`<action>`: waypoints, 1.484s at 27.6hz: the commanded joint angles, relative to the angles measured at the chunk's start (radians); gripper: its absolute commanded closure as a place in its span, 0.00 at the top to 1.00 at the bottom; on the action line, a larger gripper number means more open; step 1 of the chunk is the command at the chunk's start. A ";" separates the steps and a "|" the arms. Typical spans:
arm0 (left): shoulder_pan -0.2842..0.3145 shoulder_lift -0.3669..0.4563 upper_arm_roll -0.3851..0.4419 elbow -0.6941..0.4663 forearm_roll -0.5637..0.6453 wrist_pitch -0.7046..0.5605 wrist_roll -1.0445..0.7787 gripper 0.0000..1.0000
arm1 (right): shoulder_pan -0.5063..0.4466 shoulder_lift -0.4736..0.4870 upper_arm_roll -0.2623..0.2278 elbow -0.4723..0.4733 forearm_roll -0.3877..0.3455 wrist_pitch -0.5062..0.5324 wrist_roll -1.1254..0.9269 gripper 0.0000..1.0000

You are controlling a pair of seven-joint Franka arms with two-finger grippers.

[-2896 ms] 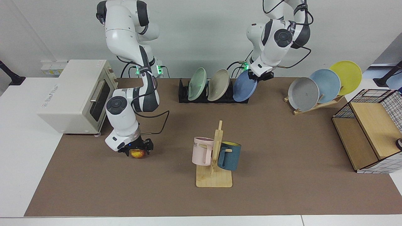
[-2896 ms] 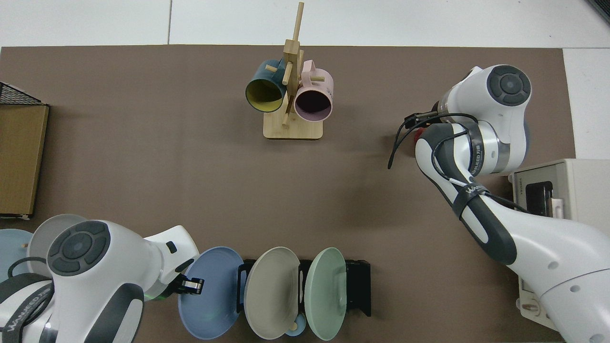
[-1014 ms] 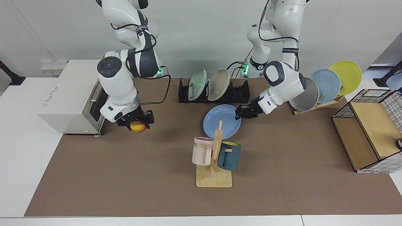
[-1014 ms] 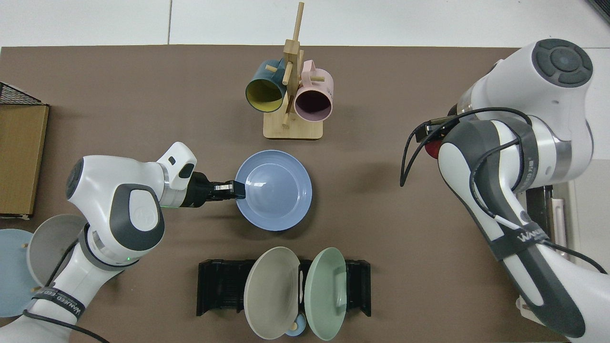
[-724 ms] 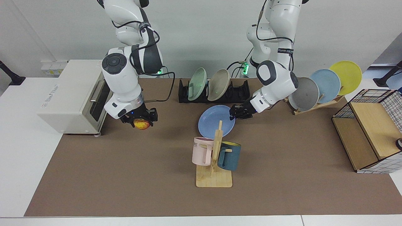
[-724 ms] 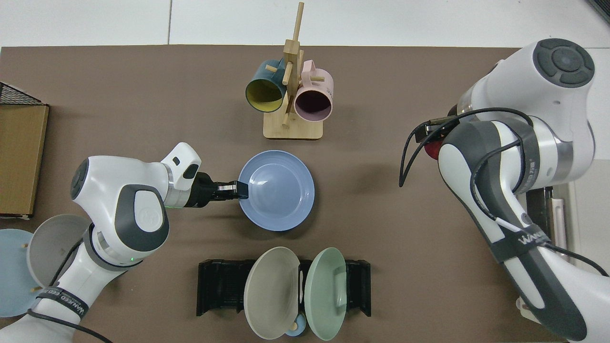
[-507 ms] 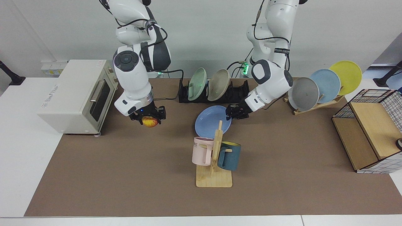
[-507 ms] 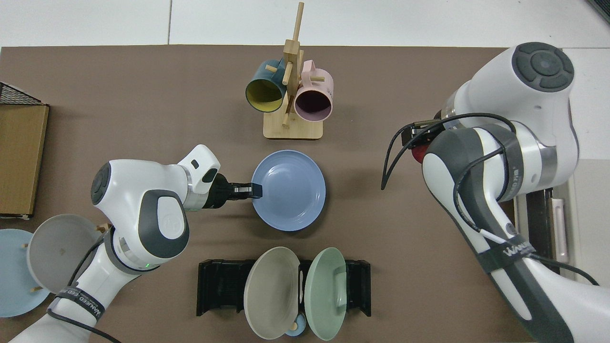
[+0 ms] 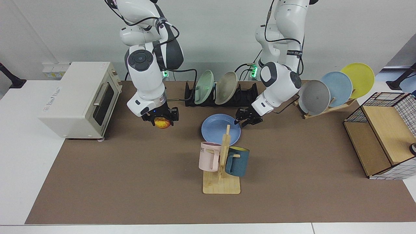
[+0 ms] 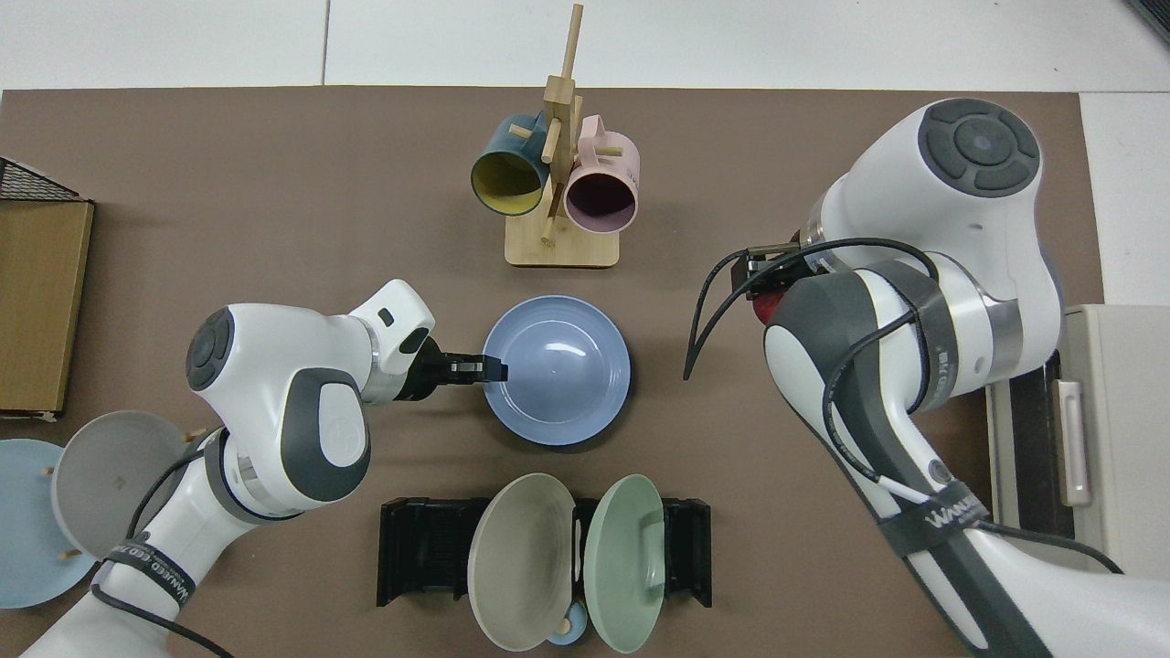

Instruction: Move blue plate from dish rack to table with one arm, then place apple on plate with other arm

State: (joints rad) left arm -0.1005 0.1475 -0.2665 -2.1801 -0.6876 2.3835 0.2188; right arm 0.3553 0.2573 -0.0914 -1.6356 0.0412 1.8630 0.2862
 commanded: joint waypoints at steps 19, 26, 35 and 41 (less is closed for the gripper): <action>0.093 -0.131 0.055 0.445 0.631 -0.722 -0.204 0.62 | 0.235 0.025 -0.001 -0.063 0.028 0.143 0.281 0.15; 0.093 -0.163 0.065 0.529 0.727 -0.828 -0.196 0.99 | 0.326 0.079 -0.004 -0.043 0.022 0.156 0.358 0.13; 0.094 -0.147 0.076 0.635 0.727 -0.923 -0.193 0.99 | 0.349 0.230 -0.002 0.043 0.028 0.238 0.418 0.13; 0.100 -0.161 0.082 0.622 0.714 -0.908 -0.190 1.00 | 0.353 0.263 -0.001 0.042 0.034 0.281 0.424 0.13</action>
State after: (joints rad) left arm -0.0045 -0.0231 -0.1885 -1.5759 0.0195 1.4913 0.0357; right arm 0.7102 0.4884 -0.0921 -1.6253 0.0550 2.1113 0.6859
